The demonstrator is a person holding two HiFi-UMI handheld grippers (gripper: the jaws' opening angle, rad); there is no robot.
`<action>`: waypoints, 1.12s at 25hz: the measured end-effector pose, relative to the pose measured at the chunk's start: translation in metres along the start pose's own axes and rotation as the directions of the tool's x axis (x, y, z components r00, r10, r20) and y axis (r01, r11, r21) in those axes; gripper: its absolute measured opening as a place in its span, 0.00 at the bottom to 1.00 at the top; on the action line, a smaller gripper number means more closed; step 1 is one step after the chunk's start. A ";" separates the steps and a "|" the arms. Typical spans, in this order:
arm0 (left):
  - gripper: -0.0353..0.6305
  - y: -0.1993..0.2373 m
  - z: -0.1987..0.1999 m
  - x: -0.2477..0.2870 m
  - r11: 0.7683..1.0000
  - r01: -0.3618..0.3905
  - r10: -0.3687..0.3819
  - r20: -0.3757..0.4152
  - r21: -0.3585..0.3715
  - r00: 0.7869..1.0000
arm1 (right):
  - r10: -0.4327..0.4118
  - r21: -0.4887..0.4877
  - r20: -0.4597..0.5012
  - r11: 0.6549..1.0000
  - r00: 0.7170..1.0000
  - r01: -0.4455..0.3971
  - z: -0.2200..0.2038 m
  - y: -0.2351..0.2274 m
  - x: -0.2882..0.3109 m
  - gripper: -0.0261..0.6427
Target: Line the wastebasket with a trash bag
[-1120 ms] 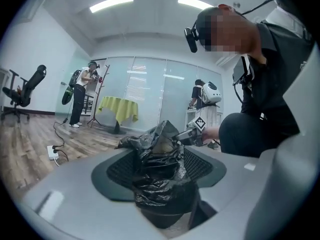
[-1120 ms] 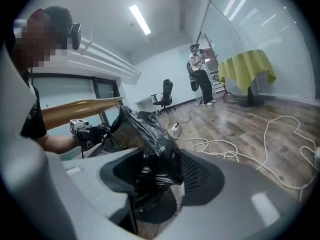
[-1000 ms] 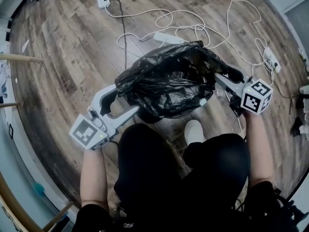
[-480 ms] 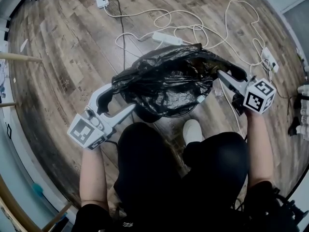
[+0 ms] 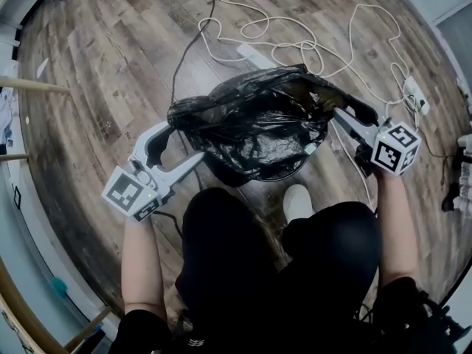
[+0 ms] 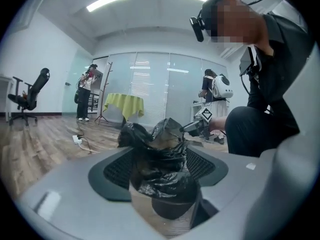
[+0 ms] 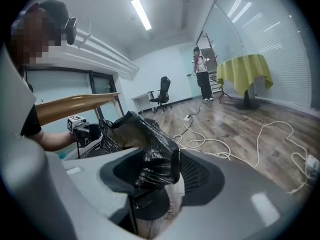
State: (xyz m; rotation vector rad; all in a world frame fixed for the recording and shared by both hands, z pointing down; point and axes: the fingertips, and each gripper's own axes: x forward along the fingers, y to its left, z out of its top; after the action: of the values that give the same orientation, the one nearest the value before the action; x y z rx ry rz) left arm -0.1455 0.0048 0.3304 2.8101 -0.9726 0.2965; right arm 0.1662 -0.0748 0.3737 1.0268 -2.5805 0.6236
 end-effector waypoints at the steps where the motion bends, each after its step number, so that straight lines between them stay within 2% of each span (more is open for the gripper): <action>1: 0.56 0.005 -0.007 -0.003 1.000 -0.020 0.020 -0.008 -0.016 1.000 | -0.003 0.003 0.005 1.000 1.000 0.003 -0.001 -0.002 -0.001 0.36; 5: 0.56 0.021 -0.028 -0.017 0.995 -0.091 0.089 -0.042 -0.044 0.995 | -0.002 0.003 0.012 1.000 1.000 0.002 -0.004 -0.003 -0.004 0.36; 7: 0.56 0.024 -0.020 -0.027 0.991 -0.133 0.133 -0.014 -0.026 0.991 | 0.003 0.000 0.017 1.000 1.000 -0.003 -0.003 -0.001 -0.005 0.36; 9: 0.56 0.019 0.003 -0.034 0.989 -0.145 0.144 0.035 0.013 0.989 | 0.010 -0.007 0.024 1.000 1.000 -0.009 -0.001 0.000 -0.005 0.36; 11: 0.56 -0.001 0.027 -0.028 0.992 -0.096 0.091 0.061 0.080 0.994 | 0.016 -0.020 0.028 1.000 0.999 -0.015 0.002 0.002 -0.005 0.36; 12: 0.55 -0.016 0.033 -0.020 0.991 -0.049 0.044 0.043 0.126 0.998 | 0.017 -0.027 0.030 0.999 0.999 -0.017 0.004 0.002 -0.004 0.36; 14: 0.57 -0.045 0.029 0.005 0.977 0.053 -0.038 -0.073 0.209 0.997 | 0.019 -0.036 0.034 0.999 0.999 -0.018 0.008 0.003 -0.003 0.36; 15: 0.59 -0.055 0.021 0.018 0.972 0.087 -0.058 -0.138 0.218 0.989 | 0.021 -0.036 0.037 0.999 0.999 -0.020 0.009 0.004 -0.002 0.36; 16: 0.59 -0.060 0.012 0.031 0.972 0.108 -0.071 -0.178 0.210 0.981 | 0.023 -0.034 0.041 0.999 0.999 -0.022 0.010 0.006 -0.001 0.36; 19: 0.59 -0.054 -0.009 0.064 0.973 0.147 -0.111 -0.197 0.180 0.974 | 0.032 -0.031 0.048 0.999 0.998 -0.031 0.013 0.010 0.000 0.36; 22: 0.59 -0.041 -0.029 0.079 0.980 0.149 -0.114 -0.237 0.132 0.965 | 0.033 -0.033 0.049 0.999 0.998 -0.031 0.015 0.011 -0.003 0.36; 25: 0.56 -0.033 -0.044 0.083 0.989 0.124 -0.100 -0.257 0.081 0.961 | 0.020 -0.028 0.050 0.999 0.999 -0.019 0.014 0.006 -0.010 0.36; 28: 0.48 -0.020 -0.049 0.082 0.996 0.061 -0.044 -0.247 0.065 0.968 | 0.009 -0.014 0.051 1.000 0.999 -0.008 0.010 0.002 -0.013 0.36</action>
State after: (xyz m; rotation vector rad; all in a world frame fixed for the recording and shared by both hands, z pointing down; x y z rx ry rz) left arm -0.0770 -0.0178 0.3959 2.7695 -0.8467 0.6663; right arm 0.1725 -0.0711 0.3588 1.0411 -2.6312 0.5883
